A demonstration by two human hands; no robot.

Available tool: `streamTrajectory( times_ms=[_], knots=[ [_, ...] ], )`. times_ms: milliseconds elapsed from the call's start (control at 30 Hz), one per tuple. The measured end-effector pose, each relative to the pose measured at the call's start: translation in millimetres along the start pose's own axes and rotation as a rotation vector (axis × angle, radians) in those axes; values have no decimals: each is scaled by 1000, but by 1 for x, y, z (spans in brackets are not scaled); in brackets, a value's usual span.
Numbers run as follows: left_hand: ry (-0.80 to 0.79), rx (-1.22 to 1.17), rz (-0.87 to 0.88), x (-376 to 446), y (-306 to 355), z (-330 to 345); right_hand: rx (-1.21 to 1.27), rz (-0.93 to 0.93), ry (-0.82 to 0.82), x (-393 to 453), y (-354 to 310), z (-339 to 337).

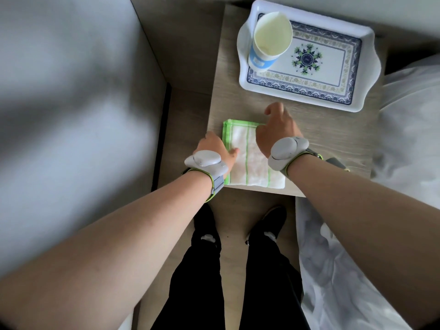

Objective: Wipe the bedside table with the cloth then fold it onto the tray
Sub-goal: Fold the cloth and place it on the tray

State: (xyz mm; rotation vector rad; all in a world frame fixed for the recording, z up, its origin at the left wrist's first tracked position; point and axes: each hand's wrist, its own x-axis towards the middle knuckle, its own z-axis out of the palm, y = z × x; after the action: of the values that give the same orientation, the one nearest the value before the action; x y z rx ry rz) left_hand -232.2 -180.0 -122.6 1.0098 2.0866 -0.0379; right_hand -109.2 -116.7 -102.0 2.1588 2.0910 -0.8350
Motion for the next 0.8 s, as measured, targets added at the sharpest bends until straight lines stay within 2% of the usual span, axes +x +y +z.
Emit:
streamTrajectory(
  times_ms=[133, 267, 500, 633, 800],
  knots=[
    [-50, 60, 2, 8, 3, 4, -10, 130, 58, -9, 25, -2],
    [-10, 79, 21, 13, 2, 9, -12, 254, -9, -7, 39, 3],
    [80, -36, 13, 5, 15, 9, 148, 152, -67, 7, 40, -14],
    [241, -218, 95, -5, 57, 4, 232, 78, 2, 22, 51, -41],
    [224, -293, 215, -1, 120, 8, 267, 45, 97, 52, 83, -83]
  ],
)
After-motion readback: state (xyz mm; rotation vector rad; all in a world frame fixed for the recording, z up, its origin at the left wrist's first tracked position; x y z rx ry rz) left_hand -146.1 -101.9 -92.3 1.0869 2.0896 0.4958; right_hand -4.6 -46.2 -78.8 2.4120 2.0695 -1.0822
